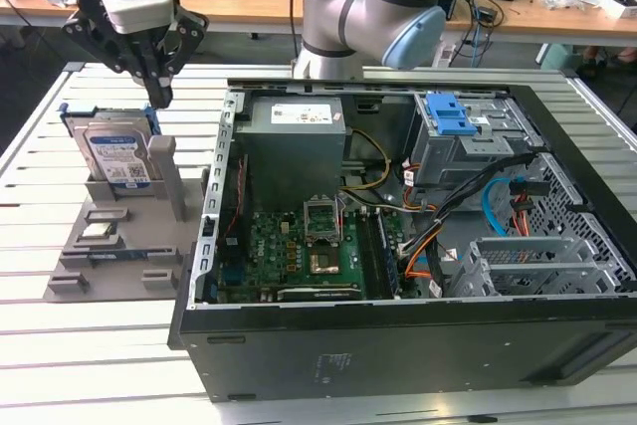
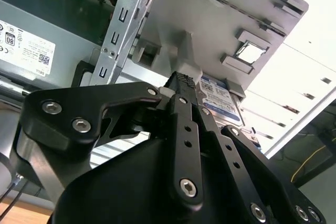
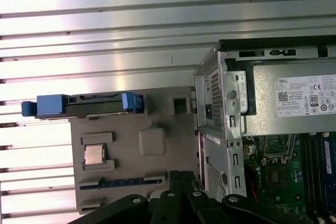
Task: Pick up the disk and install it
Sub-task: 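Reach for the disk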
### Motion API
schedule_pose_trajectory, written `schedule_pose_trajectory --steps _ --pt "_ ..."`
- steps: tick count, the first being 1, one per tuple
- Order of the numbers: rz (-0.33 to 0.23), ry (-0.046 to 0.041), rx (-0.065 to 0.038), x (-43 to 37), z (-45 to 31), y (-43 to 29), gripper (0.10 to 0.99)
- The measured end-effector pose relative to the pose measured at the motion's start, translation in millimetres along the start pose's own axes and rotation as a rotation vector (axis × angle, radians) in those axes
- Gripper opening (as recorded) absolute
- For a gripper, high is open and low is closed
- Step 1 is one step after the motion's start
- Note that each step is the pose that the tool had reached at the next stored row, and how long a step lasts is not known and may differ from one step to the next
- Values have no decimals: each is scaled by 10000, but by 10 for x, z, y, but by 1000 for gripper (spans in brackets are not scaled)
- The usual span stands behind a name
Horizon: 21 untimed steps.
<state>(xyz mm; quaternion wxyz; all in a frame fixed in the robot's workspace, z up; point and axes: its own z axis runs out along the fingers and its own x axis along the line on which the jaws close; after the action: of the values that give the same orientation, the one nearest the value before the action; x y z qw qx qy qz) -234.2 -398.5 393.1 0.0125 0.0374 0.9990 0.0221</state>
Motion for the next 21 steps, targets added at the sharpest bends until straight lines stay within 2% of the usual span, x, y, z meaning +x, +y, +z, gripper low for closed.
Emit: schedule_pose_trajectory --steps 6,10,15,21 --pt "-1 0 0 87 -2 -7 106" --pt "0 0 0 194 -5 -14 106" --pt "-1 -1 0 278 -7 -21 106" --pt "0 0 0 419 -10 -31 106"
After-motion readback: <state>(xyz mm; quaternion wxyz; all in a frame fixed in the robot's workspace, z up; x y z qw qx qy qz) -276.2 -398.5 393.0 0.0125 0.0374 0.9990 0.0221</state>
